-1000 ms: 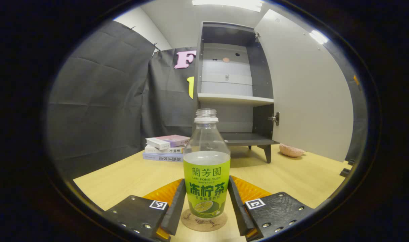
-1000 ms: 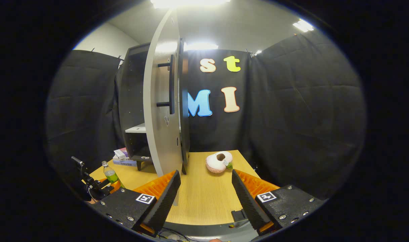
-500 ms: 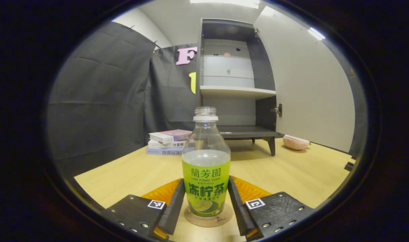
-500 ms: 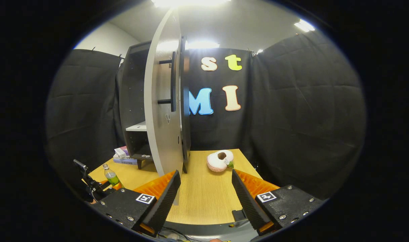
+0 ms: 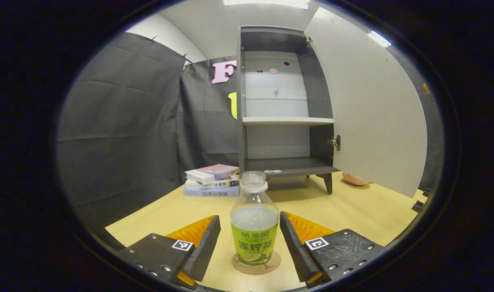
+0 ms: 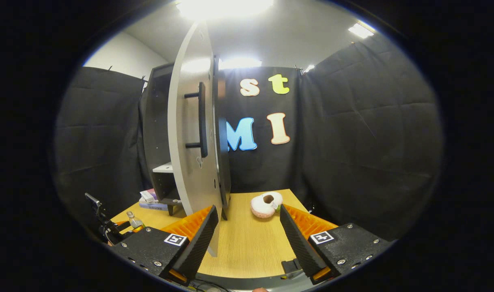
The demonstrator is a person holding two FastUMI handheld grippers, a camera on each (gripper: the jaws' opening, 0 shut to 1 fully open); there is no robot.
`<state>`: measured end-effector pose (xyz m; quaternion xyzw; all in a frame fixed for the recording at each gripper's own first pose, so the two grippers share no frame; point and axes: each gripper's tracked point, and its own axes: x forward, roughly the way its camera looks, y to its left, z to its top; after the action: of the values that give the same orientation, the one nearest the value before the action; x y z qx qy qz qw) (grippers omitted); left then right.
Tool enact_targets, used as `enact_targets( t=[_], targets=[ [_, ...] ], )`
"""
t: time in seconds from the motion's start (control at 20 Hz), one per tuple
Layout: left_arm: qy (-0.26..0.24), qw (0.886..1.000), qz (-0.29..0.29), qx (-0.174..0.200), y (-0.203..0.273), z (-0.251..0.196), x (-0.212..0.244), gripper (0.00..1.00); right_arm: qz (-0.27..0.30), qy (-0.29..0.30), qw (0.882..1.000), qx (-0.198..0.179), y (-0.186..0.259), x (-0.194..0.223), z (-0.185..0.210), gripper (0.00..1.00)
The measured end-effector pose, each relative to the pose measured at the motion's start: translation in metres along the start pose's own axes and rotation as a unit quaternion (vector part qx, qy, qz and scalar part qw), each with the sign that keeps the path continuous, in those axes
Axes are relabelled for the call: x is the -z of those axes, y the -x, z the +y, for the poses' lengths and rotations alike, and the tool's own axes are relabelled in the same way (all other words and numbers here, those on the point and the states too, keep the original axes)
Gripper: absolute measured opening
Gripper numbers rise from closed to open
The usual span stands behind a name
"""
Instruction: Open the cabinet door with the right hand, grasp the bottle in the cabinet with the left hand and place it on the coaster, then close the cabinet door with the right hand.
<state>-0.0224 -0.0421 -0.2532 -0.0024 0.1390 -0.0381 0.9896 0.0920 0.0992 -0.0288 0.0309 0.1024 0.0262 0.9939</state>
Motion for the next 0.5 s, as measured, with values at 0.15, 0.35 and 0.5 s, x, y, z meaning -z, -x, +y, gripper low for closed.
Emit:
enact_targets(
  t=[0.15, 0.35, 0.5],
  targets=[
    [-0.004, 1.0, -0.014, -0.002, 0.014, 0.006, -0.034, 0.84, -0.025, -0.017, 1.0, 0.003, -0.005, -0.022, -0.008, 0.94],
    [0.002, 0.999, -0.032, -0.012, 0.041, 0.013, -0.079, 0.84, -0.052, -0.035, 0.998, 0.006, -0.02, -0.052, -0.013, 0.94],
    [0.014, 0.999, -0.037, -0.016, 0.056, 0.018, -0.105, 0.86, -0.061, -0.037, 0.997, 0.018, -0.031, -0.069, -0.015, 0.94]
  ],
)
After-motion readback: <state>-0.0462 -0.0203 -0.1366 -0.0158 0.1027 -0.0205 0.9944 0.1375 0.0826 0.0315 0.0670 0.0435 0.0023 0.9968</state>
